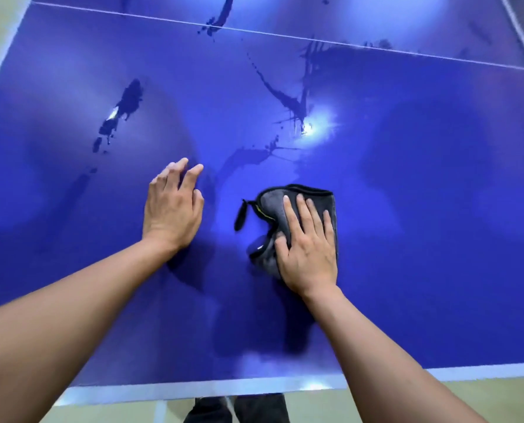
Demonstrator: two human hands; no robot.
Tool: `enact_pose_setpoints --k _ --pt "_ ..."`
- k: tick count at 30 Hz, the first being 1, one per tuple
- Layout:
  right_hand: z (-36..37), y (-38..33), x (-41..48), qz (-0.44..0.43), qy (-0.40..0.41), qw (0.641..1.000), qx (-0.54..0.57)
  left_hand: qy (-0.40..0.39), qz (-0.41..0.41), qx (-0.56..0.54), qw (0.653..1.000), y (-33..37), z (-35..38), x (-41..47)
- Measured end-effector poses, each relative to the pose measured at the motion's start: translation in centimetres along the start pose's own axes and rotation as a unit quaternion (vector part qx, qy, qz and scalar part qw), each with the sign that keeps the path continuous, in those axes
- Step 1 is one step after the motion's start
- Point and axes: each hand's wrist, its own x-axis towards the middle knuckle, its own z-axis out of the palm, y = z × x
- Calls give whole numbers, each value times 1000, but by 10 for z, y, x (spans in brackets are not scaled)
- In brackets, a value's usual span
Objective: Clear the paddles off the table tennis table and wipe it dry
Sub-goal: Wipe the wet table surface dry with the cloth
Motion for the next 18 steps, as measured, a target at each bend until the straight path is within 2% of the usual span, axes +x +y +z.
enact_pose_setpoints --k 6,18 --pt "8 12 118 8 11 1000 9 -34 17 21 999 -30 9 81" --pt "14 21 379 11 -19 1000 -4 -20 -2 13 1000 -27 8 84"
